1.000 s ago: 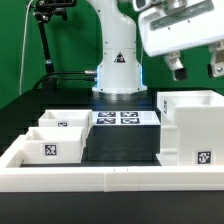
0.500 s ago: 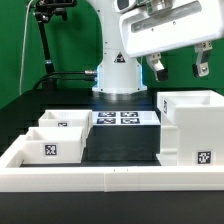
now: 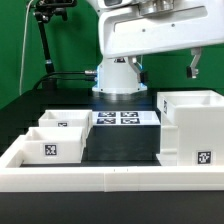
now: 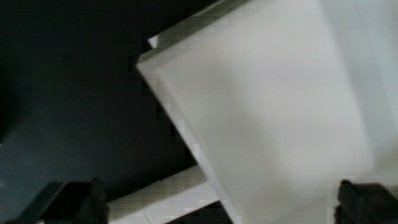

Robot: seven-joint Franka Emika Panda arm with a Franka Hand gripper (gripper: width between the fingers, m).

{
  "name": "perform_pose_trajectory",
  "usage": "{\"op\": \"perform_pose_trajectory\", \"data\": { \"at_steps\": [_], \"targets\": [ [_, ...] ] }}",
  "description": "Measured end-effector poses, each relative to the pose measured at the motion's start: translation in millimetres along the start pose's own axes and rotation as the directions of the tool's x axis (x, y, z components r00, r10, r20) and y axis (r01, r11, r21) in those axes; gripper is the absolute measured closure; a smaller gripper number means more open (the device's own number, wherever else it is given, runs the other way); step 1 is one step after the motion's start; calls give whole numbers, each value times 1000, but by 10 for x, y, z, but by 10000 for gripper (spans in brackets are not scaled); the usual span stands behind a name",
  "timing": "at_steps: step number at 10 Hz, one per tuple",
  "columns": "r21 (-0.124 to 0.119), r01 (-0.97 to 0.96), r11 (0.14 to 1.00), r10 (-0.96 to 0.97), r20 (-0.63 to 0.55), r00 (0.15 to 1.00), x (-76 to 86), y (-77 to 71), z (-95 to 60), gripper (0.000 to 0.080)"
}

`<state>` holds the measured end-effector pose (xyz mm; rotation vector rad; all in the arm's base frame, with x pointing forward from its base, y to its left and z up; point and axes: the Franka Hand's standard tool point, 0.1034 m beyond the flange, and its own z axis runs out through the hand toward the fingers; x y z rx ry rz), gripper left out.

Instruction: Assemble drawer

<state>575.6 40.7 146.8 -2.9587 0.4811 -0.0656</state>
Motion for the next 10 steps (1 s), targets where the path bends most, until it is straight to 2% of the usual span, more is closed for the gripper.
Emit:
{"op": "perform_pose_trajectory", "data": {
  "at_steps": [2,4,5,6,9,10],
  "targets": [
    [-7,198,980,-198,-6,980,48,157,-39,150],
    [-19,397,918,-397,-12,918,122,436,-48,150],
    [-22,427,904,-427,-13,904,145,601,-29,150],
    [-28,442,896,-443,-11,897,145,591,-31,150],
    [-25,441,897,-442,-11,897,139,578,-23,150],
    [-35,424,905,-424,5,906,109,599,-5,150]
  ]
}}
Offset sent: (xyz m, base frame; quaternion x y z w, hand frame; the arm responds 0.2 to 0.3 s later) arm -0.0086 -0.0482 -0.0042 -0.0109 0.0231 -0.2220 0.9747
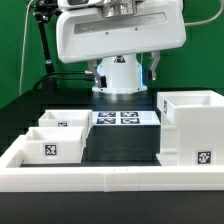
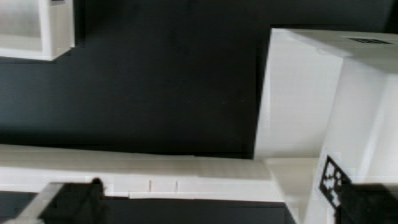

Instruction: Assemble drawer

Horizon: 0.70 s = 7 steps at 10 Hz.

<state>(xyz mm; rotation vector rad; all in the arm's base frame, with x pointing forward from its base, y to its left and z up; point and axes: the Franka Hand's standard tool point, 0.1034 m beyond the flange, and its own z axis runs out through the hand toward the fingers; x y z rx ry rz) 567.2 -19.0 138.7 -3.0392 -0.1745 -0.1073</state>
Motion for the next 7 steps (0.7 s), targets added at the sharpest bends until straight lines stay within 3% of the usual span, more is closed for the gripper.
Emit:
{"op": "perform_pose_trajectory", "data": {
  "at_steps": [3,4,7],
  "targets": [
    [-54,-83,995,87,81,993,-243,152,101,150],
    [-62,-106,992,112,94,989,-301,189,145,150],
    [-79,-124,989,132,109,985,-451,484,415,150]
  ]
}}
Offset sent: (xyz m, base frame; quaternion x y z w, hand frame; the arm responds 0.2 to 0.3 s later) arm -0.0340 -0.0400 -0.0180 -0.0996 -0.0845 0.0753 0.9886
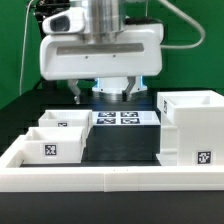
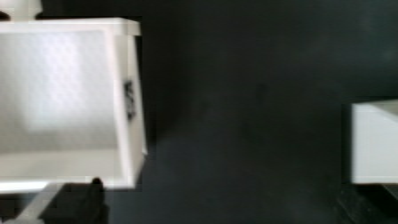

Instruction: Assemble drawer

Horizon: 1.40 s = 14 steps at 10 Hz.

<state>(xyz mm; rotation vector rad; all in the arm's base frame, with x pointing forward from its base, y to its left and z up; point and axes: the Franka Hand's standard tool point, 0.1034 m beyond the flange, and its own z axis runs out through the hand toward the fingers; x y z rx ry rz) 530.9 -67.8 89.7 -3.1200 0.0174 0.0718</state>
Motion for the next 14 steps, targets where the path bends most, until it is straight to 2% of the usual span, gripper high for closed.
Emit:
{"op": "perform_pose_trajectory", "data": {
  "at_steps": [1,3,7,10,12,14],
  "targets": [
    [-5,-2,1000,2,3,1000,-26,79,99,150],
    [-3,7,1000,-7,1,1000,-8,25,63,150],
    [-4,16,1000,-16,5,1000,-27,48,97,150],
    [-15,51,999,-51,-1,999,-128,347,392,150],
    [-22,46,999,-46,0,999,-179,388,575,150],
    [-28,47,999,-47,5,999,-208,394,696,150]
  ]
}}
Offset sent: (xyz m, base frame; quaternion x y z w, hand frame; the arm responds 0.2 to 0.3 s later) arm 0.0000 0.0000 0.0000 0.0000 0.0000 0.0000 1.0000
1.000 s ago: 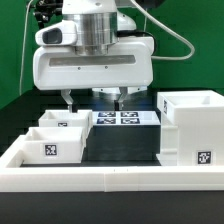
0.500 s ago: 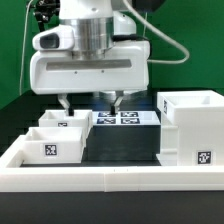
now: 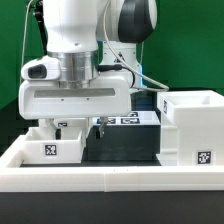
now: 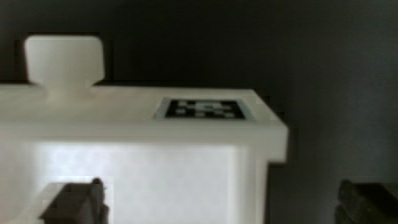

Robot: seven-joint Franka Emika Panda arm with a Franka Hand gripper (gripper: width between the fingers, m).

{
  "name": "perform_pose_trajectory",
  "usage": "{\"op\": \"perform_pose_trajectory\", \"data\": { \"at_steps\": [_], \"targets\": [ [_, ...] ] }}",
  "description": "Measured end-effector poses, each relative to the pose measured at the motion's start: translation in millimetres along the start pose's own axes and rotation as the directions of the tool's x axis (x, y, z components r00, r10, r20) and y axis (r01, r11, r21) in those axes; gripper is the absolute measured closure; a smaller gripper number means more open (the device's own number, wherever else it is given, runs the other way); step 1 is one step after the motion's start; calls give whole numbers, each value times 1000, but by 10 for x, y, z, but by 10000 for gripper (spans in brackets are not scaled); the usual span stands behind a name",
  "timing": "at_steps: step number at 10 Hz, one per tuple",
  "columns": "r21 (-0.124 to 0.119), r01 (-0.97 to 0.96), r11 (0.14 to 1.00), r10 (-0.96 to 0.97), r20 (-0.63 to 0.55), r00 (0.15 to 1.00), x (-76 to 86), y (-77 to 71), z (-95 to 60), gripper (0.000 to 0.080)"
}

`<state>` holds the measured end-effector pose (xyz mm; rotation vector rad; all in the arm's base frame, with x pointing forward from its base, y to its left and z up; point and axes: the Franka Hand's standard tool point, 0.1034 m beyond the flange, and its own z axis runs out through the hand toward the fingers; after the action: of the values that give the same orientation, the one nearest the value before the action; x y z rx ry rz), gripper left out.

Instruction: Assemble drawer

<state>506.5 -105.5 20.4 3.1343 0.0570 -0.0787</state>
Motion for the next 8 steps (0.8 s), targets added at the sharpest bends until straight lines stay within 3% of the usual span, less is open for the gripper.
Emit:
{"op": "perform_pose_trajectory", "data": {
  "at_steps": [6,8],
  "targets": [
    [2,9,1000,-9,25,1000,-77,-68,134,150],
    [2,7,1000,-7,27,1000,-84,-53,143,196]
  ]
}}
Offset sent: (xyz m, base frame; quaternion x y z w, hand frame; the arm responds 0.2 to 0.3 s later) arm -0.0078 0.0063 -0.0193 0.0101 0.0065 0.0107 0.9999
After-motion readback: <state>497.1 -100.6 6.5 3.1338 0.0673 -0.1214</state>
